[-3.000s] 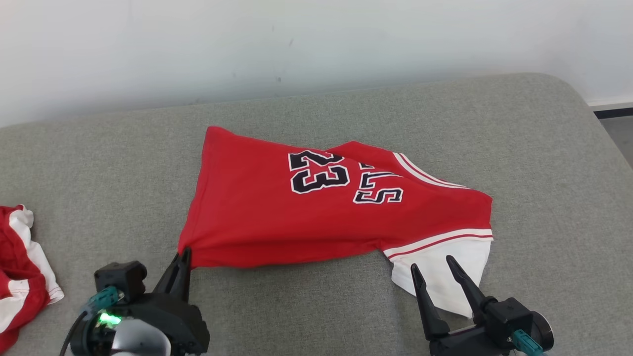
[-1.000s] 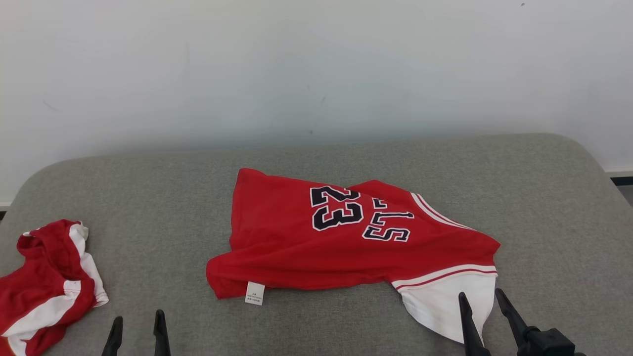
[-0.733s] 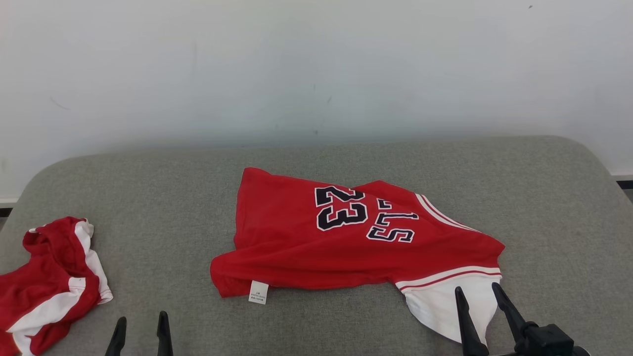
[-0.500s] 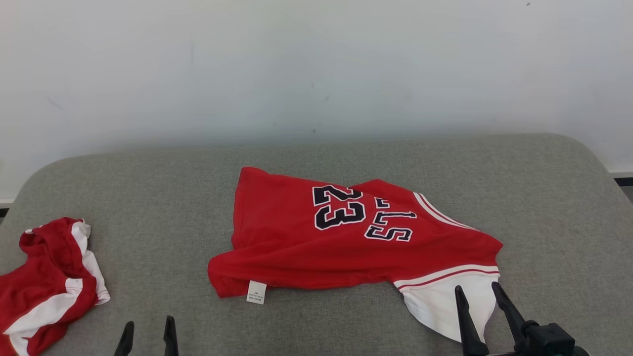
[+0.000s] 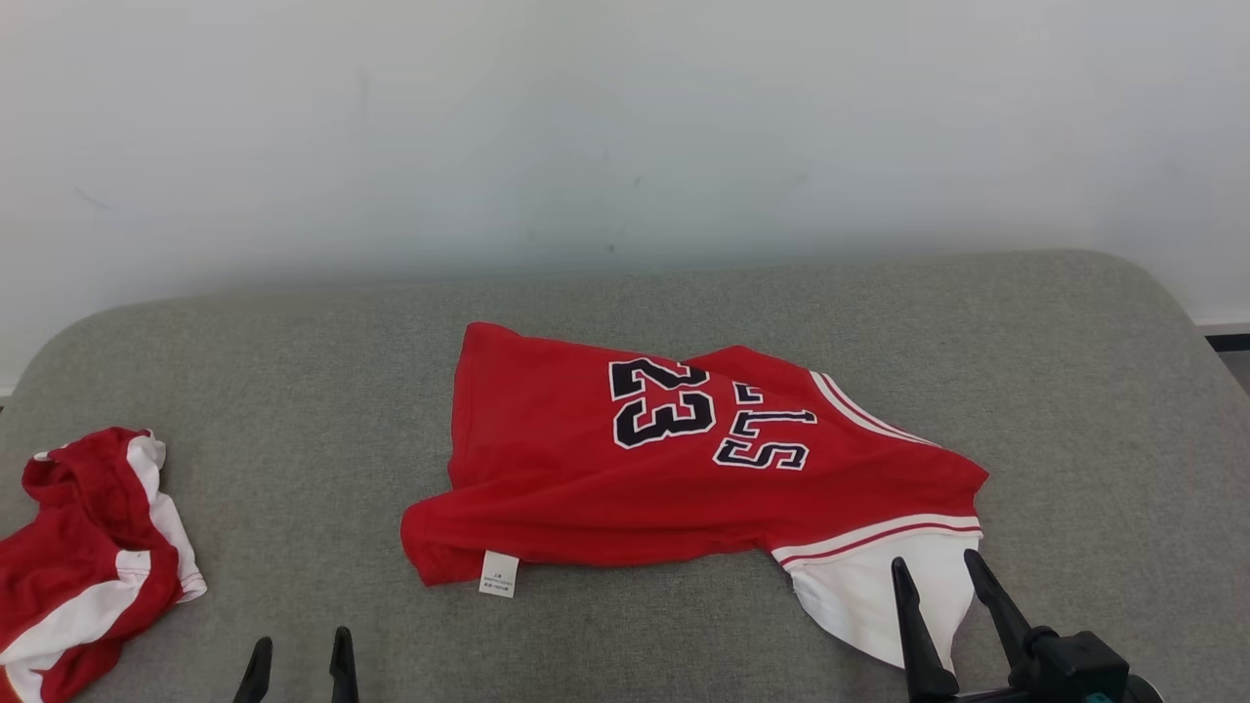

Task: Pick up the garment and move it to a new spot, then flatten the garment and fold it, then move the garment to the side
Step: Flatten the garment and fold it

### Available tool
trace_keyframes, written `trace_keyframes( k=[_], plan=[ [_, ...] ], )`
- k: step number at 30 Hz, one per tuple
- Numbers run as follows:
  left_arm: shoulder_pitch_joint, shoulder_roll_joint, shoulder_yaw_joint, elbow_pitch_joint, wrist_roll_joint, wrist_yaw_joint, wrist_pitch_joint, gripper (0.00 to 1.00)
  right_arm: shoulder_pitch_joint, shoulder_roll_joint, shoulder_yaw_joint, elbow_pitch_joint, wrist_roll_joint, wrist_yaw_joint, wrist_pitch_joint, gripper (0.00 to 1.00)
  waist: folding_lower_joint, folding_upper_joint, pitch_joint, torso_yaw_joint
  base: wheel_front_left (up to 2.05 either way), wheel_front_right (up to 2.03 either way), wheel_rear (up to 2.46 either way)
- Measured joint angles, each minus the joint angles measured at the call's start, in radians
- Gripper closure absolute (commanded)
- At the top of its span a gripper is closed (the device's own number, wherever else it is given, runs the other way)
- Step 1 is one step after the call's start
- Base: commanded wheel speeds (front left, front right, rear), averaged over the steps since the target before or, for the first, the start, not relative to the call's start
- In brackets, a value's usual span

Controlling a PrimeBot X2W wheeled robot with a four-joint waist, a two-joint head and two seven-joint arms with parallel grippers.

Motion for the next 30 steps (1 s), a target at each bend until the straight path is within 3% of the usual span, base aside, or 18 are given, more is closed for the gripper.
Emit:
trace_keyframes(
  k=[7, 14, 20, 30],
  plan=[
    [-0.048, 0.0, -0.029, 0.054, -0.004, -0.01, 0.0, 0.0, -0.04, 0.0, -0.022, 0.022, -0.001, 0.0, 0.042, 0.0, 0.0, 0.0, 0.026, -0.007, 0.0, 0.0, 0.0],
    [-0.194, -0.001, -0.082, 0.275, -0.004, -0.024, 0.003, 0.0, -0.089, 0.0, -0.072, 0.089, 0.006, 0.0, 0.193, 0.0, 0.0001, 0.0, 0.067, -0.015, 0.0, 0.0, 0.0],
    [-0.315, -0.001, -0.095, 0.436, -0.021, -0.006, 0.002, 0.0, -0.122, 0.0, -0.083, 0.142, 0.019, 0.0, 0.252, 0.0, 0.0001, 0.0001, 0.112, -0.037, 0.0, 0.0, 0.0],
    [-0.399, -0.001, -0.105, 0.491, -0.032, 0.02, 0.001, 0.0, -0.147, 0.0, -0.102, 0.213, 0.035, 0.0, 0.322, 0.0, 0.0002, 0.0001, 0.171, -0.071, 0.0, 0.0, 0.0]
  ],
)
